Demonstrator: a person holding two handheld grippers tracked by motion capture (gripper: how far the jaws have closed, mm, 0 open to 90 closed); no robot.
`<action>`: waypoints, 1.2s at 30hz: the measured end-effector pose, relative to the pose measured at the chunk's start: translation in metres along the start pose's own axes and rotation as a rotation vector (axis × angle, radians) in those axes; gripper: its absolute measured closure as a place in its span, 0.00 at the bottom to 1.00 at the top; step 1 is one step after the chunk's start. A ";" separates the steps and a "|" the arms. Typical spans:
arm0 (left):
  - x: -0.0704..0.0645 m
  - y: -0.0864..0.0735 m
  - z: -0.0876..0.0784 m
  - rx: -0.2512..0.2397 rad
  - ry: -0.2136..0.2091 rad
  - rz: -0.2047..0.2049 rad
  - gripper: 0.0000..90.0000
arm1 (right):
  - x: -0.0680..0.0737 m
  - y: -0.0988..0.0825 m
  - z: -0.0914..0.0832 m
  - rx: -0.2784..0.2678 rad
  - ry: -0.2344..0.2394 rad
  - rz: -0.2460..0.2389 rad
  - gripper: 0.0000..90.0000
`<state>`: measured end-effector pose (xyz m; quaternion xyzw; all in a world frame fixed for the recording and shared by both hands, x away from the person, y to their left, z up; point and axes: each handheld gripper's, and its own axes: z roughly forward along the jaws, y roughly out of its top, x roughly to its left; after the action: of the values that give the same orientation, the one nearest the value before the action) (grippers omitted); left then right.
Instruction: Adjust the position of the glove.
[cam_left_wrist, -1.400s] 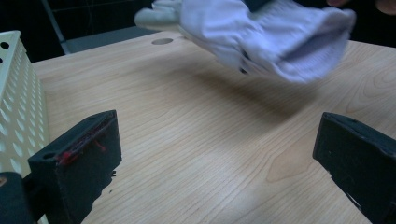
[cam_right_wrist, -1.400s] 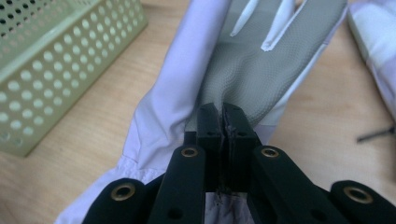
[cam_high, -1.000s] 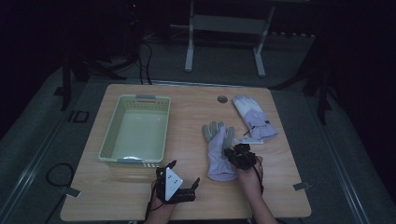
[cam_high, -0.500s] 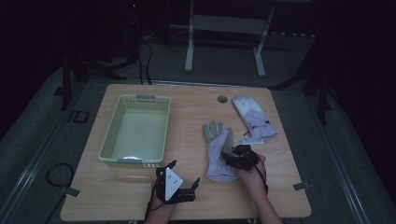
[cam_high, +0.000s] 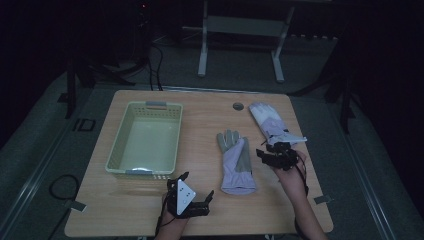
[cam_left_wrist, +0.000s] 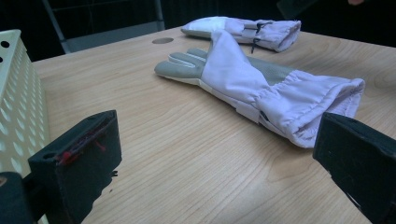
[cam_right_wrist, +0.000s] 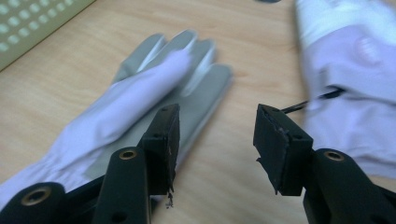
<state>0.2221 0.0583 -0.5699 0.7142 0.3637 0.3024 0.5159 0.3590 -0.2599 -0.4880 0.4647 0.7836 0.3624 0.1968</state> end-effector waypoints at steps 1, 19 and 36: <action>0.000 0.000 0.000 0.000 0.000 -0.001 0.01 | -0.010 0.005 -0.002 -0.010 -0.010 0.009 0.57; 0.000 0.000 0.000 0.001 -0.003 0.002 0.01 | -0.085 0.052 0.024 -0.018 -0.093 -0.001 0.65; 0.000 0.000 0.000 -0.005 0.005 0.001 0.01 | -0.109 0.060 0.065 0.056 -0.120 0.045 0.60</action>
<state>0.2220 0.0583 -0.5700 0.7124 0.3638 0.3053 0.5167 0.4896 -0.3115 -0.4895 0.5082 0.7697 0.3162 0.2221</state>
